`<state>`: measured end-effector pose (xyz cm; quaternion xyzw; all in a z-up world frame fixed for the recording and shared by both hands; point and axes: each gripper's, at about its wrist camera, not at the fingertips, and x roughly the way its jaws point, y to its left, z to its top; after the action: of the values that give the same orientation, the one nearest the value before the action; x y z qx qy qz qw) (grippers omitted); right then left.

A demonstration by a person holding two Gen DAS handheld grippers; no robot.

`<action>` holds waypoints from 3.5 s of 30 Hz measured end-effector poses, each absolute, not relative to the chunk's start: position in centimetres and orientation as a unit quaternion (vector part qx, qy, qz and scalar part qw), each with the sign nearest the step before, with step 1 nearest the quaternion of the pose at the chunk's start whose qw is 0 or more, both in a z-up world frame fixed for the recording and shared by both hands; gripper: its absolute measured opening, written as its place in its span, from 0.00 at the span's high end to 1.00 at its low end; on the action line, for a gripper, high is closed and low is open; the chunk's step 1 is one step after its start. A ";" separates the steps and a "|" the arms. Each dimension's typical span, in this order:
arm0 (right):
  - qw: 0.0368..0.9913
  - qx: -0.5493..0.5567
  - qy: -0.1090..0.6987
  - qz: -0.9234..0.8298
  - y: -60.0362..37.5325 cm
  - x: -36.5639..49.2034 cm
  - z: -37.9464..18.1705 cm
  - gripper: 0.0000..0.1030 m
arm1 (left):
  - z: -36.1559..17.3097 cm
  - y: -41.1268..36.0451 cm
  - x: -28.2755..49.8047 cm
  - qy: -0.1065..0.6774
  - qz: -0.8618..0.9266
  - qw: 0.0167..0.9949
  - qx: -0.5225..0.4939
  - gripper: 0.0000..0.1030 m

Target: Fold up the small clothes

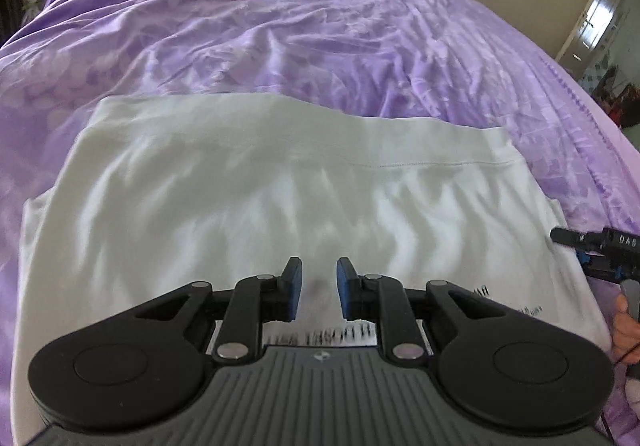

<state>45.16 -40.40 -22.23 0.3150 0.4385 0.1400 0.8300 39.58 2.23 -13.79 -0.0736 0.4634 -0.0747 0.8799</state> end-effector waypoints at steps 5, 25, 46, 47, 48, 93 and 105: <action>0.829 0.325 0.434 0.140 -40.8 45.4 -22.0 0.90 | -14.4 0.5 43.2 0.461 -0.086 0.882 -0.042 0.79; 0.835 0.264 0.455 0.164 -32.8 45.8 -9.3 0.95 | -9.9 4.2 43.6 0.452 -0.084 0.888 -0.006 0.78; 0.820 0.220 0.474 0.233 -3.1 46.1 -3.4 0.96 | -4.6 24.1 30.2 0.443 -0.007 0.889 -0.117 0.74; 0.817 0.213 0.482 0.232 -1.2 46.1 -4.5 0.96 | -5.1 24.6 29.8 0.446 -0.008 0.886 -0.124 0.74; 0.813 0.207 0.492 0.232 0.4 46.1 -5.5 0.96 | -5.5 25.0 29.6 0.449 -0.010 0.884 -0.129 0.74; 0.796 0.167 0.515 0.269 -2.5 34.4 -14.3 0.81 | -10.7 26.6 23.8 0.394 -0.068 0.784 -0.476 0.40; 0.798 0.142 0.510 0.287 -6.0 32.0 -13.4 0.78 | -12.9 26.8 23.8 0.408 -0.061 0.765 -0.495 0.38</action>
<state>32.03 -5.98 -13.36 0.1422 0.5101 0.2872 0.7982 23.78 26.78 -12.88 -0.4945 0.4080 -0.0612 0.7650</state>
